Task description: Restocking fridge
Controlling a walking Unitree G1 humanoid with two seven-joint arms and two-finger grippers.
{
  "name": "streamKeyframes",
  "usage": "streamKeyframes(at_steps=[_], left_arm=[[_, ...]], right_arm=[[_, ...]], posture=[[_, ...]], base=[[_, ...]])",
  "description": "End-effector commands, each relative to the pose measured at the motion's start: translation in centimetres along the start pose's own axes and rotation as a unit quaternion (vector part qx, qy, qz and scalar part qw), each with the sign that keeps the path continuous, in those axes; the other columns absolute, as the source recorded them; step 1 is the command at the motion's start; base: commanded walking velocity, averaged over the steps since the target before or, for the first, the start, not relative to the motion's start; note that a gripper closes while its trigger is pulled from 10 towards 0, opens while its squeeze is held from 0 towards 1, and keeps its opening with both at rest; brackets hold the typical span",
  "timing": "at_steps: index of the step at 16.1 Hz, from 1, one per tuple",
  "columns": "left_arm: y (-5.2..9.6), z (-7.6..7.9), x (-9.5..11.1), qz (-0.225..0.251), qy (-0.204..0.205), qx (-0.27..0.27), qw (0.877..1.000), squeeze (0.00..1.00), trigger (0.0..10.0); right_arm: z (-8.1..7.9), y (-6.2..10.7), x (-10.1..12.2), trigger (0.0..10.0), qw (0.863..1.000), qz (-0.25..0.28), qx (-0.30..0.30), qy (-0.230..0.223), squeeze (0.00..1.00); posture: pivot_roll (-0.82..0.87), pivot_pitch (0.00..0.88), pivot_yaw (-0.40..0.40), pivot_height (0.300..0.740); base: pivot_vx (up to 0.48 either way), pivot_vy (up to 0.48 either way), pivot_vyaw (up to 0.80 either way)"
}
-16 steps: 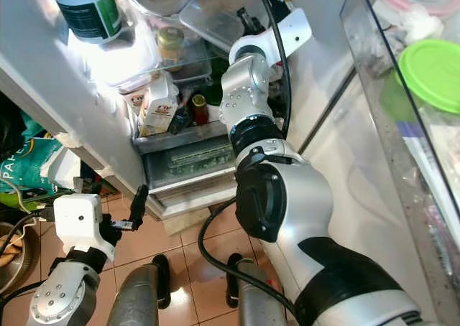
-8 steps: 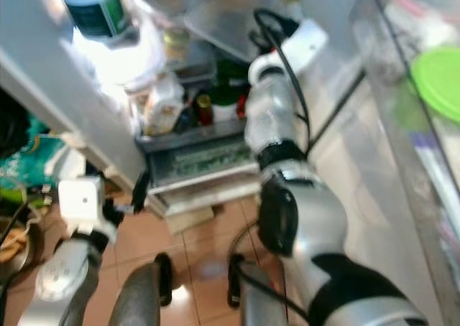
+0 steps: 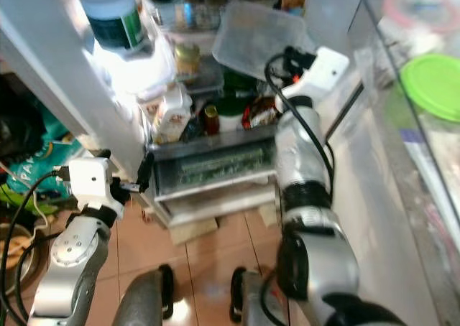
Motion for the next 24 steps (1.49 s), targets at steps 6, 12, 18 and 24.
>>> streamKeyframes(at_steps=[6,12,18,24], left_arm=[[-1.3,0.2,-0.4,0.017,0.004,-0.002,1.0,0.0,10.0],[-1.1,0.1,-0.7,0.019,0.003,-0.005,1.0,0.0,10.0],[-1.0,0.0,-0.6,0.026,-0.001,-0.003,1.0,0.0,10.0],[-1.0,-0.2,-0.6,0.025,-0.003,-0.001,1.0,0.0,10.0]], right_arm=[[0.7,4.1,-1.0,10.0,0.999,-0.033,0.016,0.025,0.0],[1.2,6.8,-2.5,10.0,0.997,-0.079,0.003,0.014,0.0],[0.9,7.5,-2.7,10.0,0.995,-0.102,0.01,0.013,0.0],[0.4,7.3,-2.7,10.0,0.994,-0.104,0.018,0.009,0.0]], posture=[[0.08,0.006,0.003,0.74],[0.07,0.007,0.01,0.74],[0.08,0.011,0.014,0.74],[0.08,0.01,0.014,0.74]], base=[[0.0,0.0,0.0],[0.0,0.0,0.0],[0.0,0.0,0.0],[0.0,-0.221,0.26]])
Point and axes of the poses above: a point about 5 cm out from each wrist's last joint towards the gripper, its own y axis pointing back from the gripper into the wrist, its own x axis along the axis of the wrist's last joint, z = x × y, the point moved 3 cm from there along -y, pointing out of the wrist towards the gripper, and after that the axes turned 10 degrees about y, right-handed, at the moved point
